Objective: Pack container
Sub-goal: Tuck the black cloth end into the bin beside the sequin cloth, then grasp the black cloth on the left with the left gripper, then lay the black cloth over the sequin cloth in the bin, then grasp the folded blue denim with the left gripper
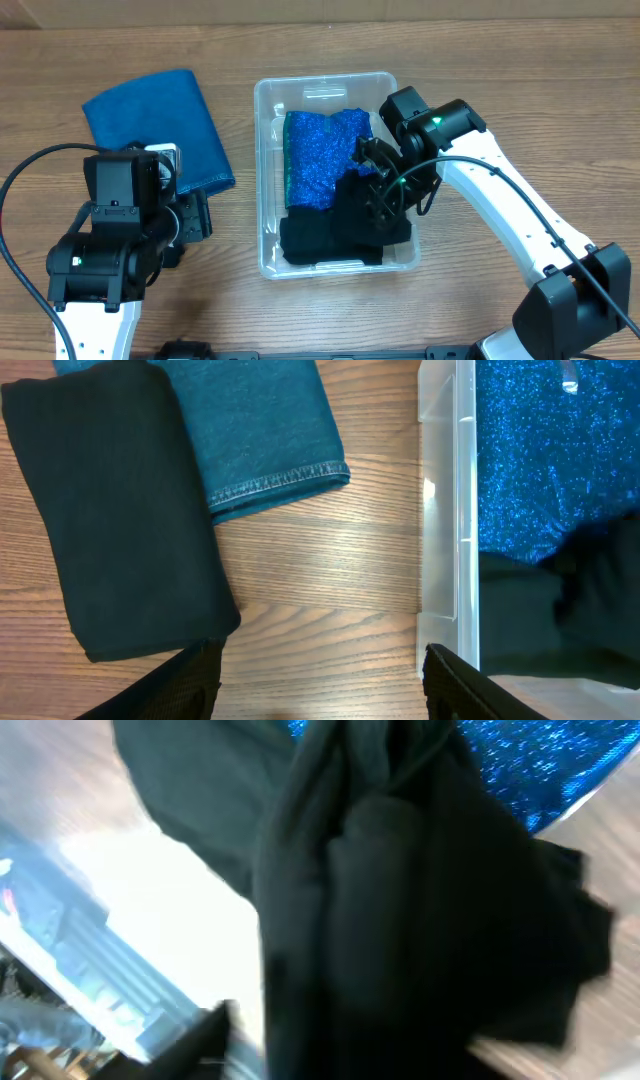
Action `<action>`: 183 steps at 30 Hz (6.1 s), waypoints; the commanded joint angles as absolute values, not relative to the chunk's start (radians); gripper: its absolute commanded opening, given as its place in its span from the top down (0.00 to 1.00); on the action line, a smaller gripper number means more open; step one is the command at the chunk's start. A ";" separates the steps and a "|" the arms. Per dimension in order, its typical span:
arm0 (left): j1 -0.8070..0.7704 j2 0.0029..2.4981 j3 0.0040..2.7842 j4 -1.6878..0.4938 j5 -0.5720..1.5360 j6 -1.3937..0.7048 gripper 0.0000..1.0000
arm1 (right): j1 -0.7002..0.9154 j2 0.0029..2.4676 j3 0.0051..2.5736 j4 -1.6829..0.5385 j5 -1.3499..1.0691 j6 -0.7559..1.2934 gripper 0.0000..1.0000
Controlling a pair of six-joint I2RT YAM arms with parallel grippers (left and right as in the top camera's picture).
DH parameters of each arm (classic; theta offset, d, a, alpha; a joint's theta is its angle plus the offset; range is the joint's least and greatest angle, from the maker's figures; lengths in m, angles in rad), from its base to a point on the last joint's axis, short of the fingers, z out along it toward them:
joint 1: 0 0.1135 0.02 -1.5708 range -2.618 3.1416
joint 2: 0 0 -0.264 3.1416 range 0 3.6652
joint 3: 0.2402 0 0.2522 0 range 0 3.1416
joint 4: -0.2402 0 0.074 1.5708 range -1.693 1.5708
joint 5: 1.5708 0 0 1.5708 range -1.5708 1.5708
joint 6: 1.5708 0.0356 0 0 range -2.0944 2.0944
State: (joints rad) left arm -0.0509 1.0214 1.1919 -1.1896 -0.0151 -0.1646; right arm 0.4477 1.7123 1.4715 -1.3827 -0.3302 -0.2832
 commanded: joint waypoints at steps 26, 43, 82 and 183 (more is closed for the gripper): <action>-0.053 1.021 1.211 -1.192 -0.010 -0.161 0.34 | 0.511 1.666 1.245 -1.116 -0.041 0.084 0.96; -0.053 1.021 1.211 -1.184 -0.010 -0.161 0.34 | 0.541 1.598 1.234 -0.912 0.079 0.155 0.89; 0.876 1.901 1.211 -0.889 0.639 0.397 0.02 | -0.134 1.417 1.269 -1.128 -0.028 0.254 0.03; 0.649 1.946 1.566 -1.013 0.328 -0.127 0.00 | -0.134 1.417 1.267 -1.120 -0.028 0.232 0.02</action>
State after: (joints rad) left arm 0.6228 1.8553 1.5749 -1.0389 0.1436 -0.3325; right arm -0.1310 1.4170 1.2675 -1.1225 -0.0231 0.2379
